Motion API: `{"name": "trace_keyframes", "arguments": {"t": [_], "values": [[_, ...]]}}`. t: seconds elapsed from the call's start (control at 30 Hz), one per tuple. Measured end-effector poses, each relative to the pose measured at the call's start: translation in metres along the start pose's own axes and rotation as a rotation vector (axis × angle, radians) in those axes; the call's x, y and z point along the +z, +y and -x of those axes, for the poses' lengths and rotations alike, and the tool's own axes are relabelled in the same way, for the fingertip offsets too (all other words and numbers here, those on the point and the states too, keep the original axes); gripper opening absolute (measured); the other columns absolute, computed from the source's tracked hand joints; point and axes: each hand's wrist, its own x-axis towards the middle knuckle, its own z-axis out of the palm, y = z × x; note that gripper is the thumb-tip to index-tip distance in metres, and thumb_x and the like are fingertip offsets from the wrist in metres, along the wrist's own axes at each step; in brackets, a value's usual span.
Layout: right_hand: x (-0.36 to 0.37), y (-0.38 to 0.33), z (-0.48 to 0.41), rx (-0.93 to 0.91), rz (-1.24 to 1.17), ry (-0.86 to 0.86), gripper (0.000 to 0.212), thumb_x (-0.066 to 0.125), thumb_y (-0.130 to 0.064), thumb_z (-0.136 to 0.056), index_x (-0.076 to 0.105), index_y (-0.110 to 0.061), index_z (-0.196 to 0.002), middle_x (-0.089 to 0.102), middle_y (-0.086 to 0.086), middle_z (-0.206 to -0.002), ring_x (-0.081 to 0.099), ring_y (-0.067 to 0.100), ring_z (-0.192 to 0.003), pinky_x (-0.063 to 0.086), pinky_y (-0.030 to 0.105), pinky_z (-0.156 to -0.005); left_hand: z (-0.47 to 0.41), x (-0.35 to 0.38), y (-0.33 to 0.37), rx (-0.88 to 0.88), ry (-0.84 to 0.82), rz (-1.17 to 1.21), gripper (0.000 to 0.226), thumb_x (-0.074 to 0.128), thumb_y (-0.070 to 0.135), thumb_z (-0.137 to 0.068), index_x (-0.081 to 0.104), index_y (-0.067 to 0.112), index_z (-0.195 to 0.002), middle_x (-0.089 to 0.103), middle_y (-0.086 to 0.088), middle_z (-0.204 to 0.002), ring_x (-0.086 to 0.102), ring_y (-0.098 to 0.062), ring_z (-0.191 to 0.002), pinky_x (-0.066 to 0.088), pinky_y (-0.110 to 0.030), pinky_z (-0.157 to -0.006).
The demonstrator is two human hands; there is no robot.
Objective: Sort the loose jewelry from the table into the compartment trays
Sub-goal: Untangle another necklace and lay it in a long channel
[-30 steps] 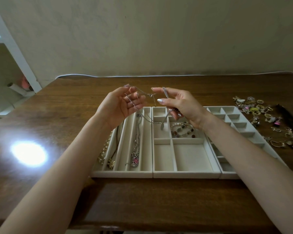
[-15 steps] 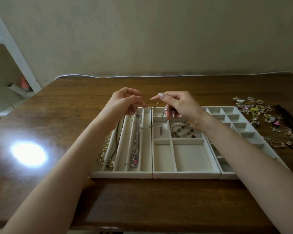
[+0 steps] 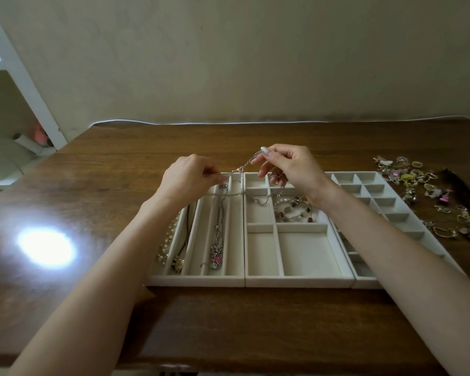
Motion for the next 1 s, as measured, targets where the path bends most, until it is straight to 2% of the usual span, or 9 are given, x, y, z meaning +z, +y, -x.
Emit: {"name": "trace_keyframes", "arguments": {"t": [0.07,0.17,0.27,0.37,0.47,0.6,0.8,0.9,1.0], "values": [[-0.001,0.000,0.000,0.010,-0.036,0.006,0.028,0.048,-0.023,-0.098,0.069,-0.006,-0.093,0.068,0.007,-0.077,0.057,0.013,-0.065,0.046,0.022,-0.059,0.000,-0.001,0.000,-0.005,-0.001,0.067,0.021,0.060,0.032,-0.089,0.069,0.015,-0.082,0.062,0.005,-0.076,0.052,-0.014,-0.070,0.039,-0.027,-0.062],[-0.003,-0.002,0.000,0.006,-0.098,0.017,0.027,0.049,-0.024,-0.098,0.069,-0.008,-0.090,0.070,0.005,-0.080,0.062,0.014,-0.077,0.049,0.019,-0.068,0.002,-0.007,0.007,-0.057,-0.056,0.430,0.022,0.052,0.025,-0.095,0.063,0.014,-0.080,0.060,0.007,-0.070,0.051,-0.003,-0.057,0.039,-0.013,-0.056],[-0.003,-0.002,-0.001,-0.009,-0.086,0.013,0.026,0.048,-0.024,-0.098,0.069,-0.015,-0.086,0.072,0.004,-0.086,0.063,0.011,-0.083,0.049,0.020,-0.074,0.005,-0.013,0.015,-0.048,-0.108,0.802,0.024,0.044,0.023,-0.099,0.056,0.011,-0.081,0.065,-0.001,-0.075,0.060,-0.004,-0.061,0.047,-0.017,-0.062],[-0.001,-0.004,-0.001,-0.047,-0.077,0.002,0.024,0.048,-0.020,-0.098,0.069,-0.013,-0.089,0.071,0.002,-0.090,0.063,-0.001,-0.080,0.046,0.012,-0.072,0.006,-0.015,0.019,0.001,-0.108,0.943,0.025,0.041,0.023,-0.100,0.054,0.007,-0.087,0.067,-0.004,-0.078,0.065,-0.012,-0.073,0.052,-0.021,-0.072],[0.001,-0.008,-0.002,-0.083,-0.105,0.017,0.023,0.048,-0.017,-0.098,0.069,-0.009,-0.092,0.070,0.000,-0.089,0.062,-0.004,-0.076,0.045,0.011,-0.070,0.003,-0.017,0.024,0.010,-0.142,1.107,0.020,0.048,0.025,-0.095,0.054,0.007,-0.087,0.066,0.000,-0.073,0.057,-0.011,-0.064,0.050,-0.021,-0.067],[-0.002,-0.015,-0.004,-0.055,-0.176,-0.027,0.024,0.048,-0.022,-0.098,0.068,-0.009,-0.093,0.069,0.009,-0.082,0.064,0.015,-0.076,0.052,0.028,-0.073,-0.006,-0.027,0.029,0.052,-0.193,1.100,0.022,0.066,0.034,-0.083,0.061,0.012,-0.082,0.052,0.003,-0.069,0.030,-0.006,-0.053,0.029,-0.012,-0.047],[-0.008,-0.032,-0.006,-0.030,-0.204,-0.020,0.011,0.058,-0.016,-0.093,0.067,-0.009,-0.091,0.062,0.004,-0.064,0.058,0.012,-0.055,0.050,0.025,-0.059,-0.013,-0.043,0.040,0.069,-0.214,0.976,0.030,0.065,0.040,-0.075,0.071,0.014,-0.089,0.032,0.010,-0.049,0.022,-0.007,-0.047,0.016,-0.020,-0.046],[-0.011,-0.043,-0.007,-0.020,-0.176,-0.054,0.008,0.063,-0.010,-0.088,0.065,-0.005,-0.094,0.059,0.003,-0.060,0.054,0.012,-0.050,0.047,0.023,-0.055,-0.019,-0.049,0.047,0.054,-0.195,0.988,0.017,0.064,0.032,-0.081,0.069,0.016,-0.083,0.038,0.008,-0.046,0.029,-0.007,-0.045,0.020,-0.020,-0.046],[-0.014,-0.056,-0.010,-0.017,-0.159,-0.067,0.006,0.062,-0.006,-0.087,0.064,-0.010,-0.092,0.057,0.003,-0.062,0.051,0.009,-0.048,0.044,0.019,-0.052,-0.025,-0.056,0.058,0.040,-0.188,1.100,0.012,0.055,0.015,-0.092,0.061,0.012,-0.081,0.058,0.004,-0.059,0.047,-0.004,-0.049,0.039,-0.015,-0.048]]}}
